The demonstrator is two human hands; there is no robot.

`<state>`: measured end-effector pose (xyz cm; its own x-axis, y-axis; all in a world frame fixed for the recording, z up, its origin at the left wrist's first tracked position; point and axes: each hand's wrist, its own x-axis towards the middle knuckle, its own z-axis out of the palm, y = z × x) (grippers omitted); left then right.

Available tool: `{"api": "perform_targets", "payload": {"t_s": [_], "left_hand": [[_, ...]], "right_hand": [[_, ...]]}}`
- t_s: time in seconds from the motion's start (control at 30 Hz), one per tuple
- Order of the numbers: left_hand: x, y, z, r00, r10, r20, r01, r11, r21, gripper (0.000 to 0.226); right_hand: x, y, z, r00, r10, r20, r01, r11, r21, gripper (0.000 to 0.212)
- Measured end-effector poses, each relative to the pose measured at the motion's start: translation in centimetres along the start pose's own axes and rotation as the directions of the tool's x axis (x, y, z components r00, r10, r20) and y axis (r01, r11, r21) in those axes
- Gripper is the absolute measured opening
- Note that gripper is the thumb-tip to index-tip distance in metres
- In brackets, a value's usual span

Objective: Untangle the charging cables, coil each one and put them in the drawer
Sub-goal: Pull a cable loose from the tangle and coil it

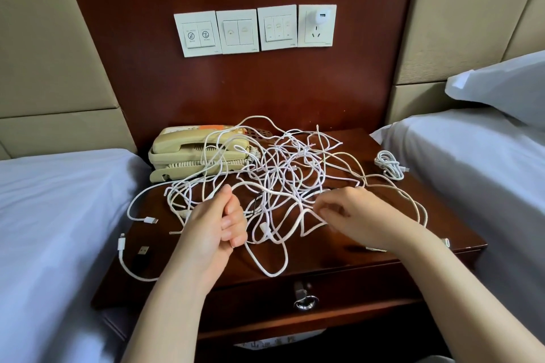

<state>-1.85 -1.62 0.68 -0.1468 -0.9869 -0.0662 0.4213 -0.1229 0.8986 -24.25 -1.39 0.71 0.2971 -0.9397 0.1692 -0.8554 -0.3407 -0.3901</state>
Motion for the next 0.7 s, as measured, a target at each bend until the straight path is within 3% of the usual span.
{"api": "perform_targets", "payload": {"t_s": [0.1,0.2,0.43,0.57,0.7], "left_hand": [[-0.2,-0.1,0.3,1.000,-0.013,0.026,0.012,1.000,0.029,0.052],[-0.3,-0.2,0.6,0.999,-0.026,0.042,0.024,0.999,0.041,0.049],[-0.2,-0.3,0.7,0.999,-0.016,0.028,0.015,0.999,0.031,0.046],[-0.2,-0.5,0.6,1.000,0.003,0.003,-0.004,0.999,0.039,0.045],[0.3,-0.6,0.8,0.998,0.025,-0.056,-0.024,1.000,0.004,0.045]], "right_hand": [[0.1,-0.4,0.5,0.997,-0.016,-0.081,0.031,0.982,0.187,0.032],[0.5,-0.7,0.9,0.989,-0.021,-0.144,0.076,0.921,0.382,0.033],[0.4,-0.7,-0.4,0.927,0.111,-0.359,0.058,0.902,0.429,0.050],[0.3,-0.3,-0.8,0.907,0.187,-0.376,0.019,0.877,0.481,0.054],[-0.4,0.0,-1.3,0.904,0.155,-0.399,0.054,0.883,0.465,0.051]]}}
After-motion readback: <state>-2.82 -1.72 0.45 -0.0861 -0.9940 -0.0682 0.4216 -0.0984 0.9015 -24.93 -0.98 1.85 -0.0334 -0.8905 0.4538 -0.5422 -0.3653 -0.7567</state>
